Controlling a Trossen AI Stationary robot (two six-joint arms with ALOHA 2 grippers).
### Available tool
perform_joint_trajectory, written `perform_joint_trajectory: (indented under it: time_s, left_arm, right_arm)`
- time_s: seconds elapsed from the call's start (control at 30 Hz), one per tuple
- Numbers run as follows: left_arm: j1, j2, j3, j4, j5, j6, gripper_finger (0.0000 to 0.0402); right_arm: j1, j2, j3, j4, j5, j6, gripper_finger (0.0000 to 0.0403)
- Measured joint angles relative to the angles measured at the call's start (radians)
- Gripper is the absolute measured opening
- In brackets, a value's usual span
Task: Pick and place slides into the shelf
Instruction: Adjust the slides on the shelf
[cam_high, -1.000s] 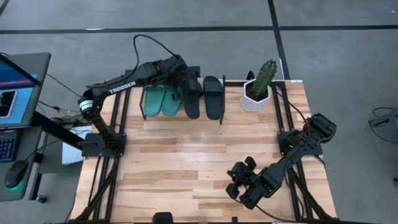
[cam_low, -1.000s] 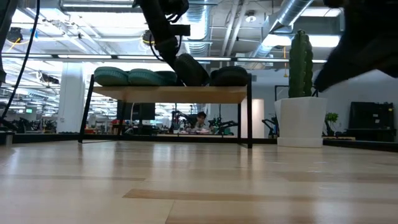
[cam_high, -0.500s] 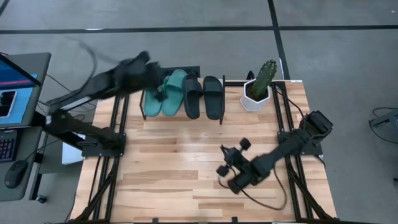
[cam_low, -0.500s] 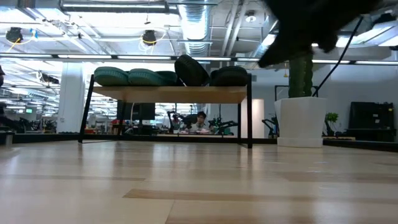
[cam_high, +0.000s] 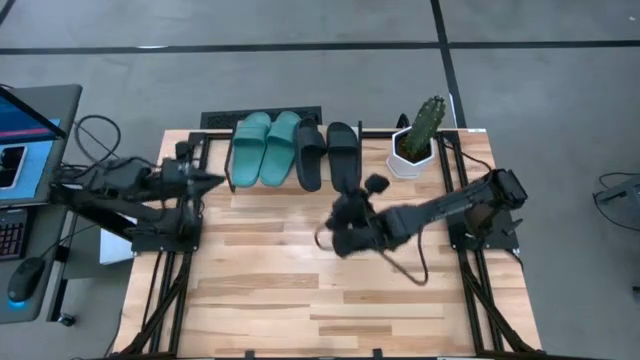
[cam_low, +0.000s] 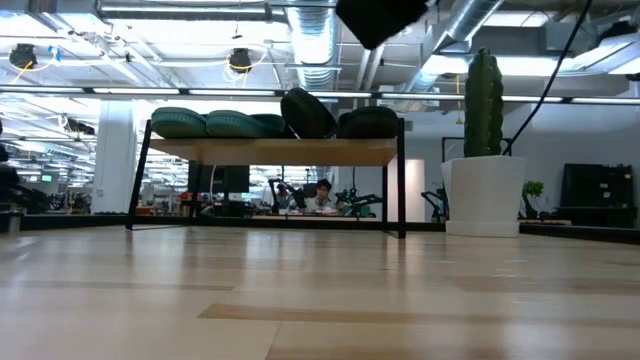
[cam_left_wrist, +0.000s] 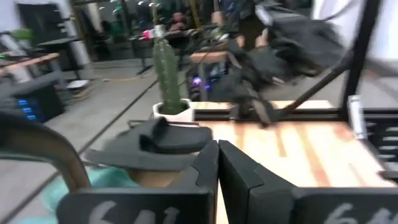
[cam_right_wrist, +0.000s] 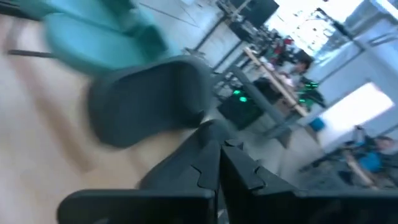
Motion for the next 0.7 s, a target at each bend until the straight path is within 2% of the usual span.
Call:
perform_joint_trajectory:
  time_s: [0.17,0.37,0.57,0.7]
  left_arm:
    - [-0.052,-0.235,-0.155,0.005,-0.01,-0.041,0.0]
    - [-0.056,-0.452,-0.241,0.002,0.07,-0.073,0.0]
    - [-0.056,-0.454,-0.203,-0.075,0.148,-0.047,0.0]
    - [-0.056,-0.452,-0.207,-0.112,0.152,-0.037,0.0]
  right_arm:
    - [-0.109,-0.001,0.06,0.013,0.0,-0.14,0.005]
    - [-0.261,-0.001,0.062,0.02,-0.02,-0.205,0.0126]
    - [-0.368,0.0,0.064,0.158,-0.195,-0.229,0.0201]
    - [-0.404,0.0,0.064,0.249,-0.33,-0.288,0.0229]
